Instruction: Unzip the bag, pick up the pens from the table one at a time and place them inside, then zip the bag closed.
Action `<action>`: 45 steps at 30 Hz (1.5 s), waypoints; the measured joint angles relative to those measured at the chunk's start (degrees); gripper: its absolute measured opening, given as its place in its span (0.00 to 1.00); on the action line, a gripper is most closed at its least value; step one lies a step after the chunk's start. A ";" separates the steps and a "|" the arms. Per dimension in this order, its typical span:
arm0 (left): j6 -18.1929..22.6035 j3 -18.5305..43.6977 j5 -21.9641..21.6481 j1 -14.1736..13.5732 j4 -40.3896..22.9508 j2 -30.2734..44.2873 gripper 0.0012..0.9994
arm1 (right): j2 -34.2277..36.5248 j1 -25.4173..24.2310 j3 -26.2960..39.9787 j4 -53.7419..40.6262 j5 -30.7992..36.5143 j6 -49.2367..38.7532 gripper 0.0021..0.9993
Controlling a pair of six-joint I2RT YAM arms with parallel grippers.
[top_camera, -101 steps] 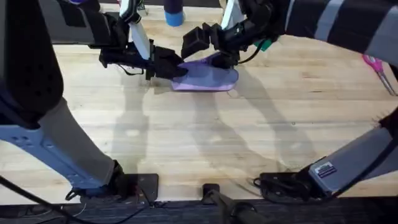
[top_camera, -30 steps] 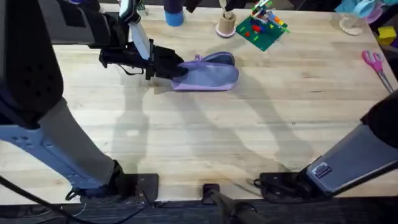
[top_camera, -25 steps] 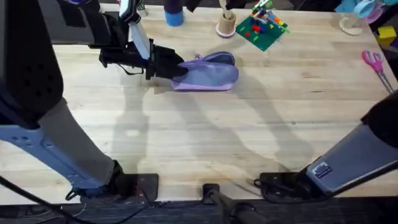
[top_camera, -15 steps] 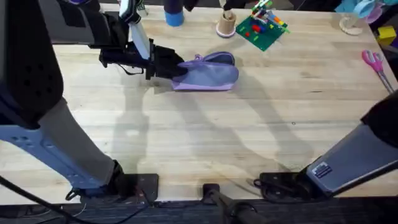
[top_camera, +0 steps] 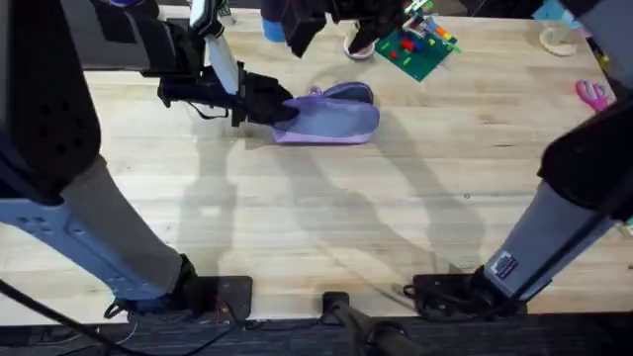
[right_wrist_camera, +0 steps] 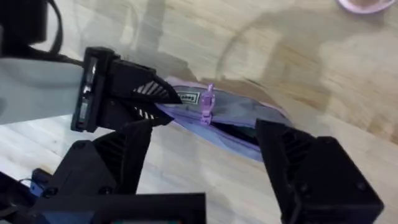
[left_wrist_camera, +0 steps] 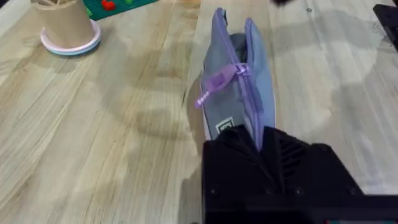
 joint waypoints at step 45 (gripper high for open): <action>0.00 0.00 0.00 0.00 0.00 0.00 0.04 | 9.95 0.65 0.00 -2.24 0.00 -2.67 0.96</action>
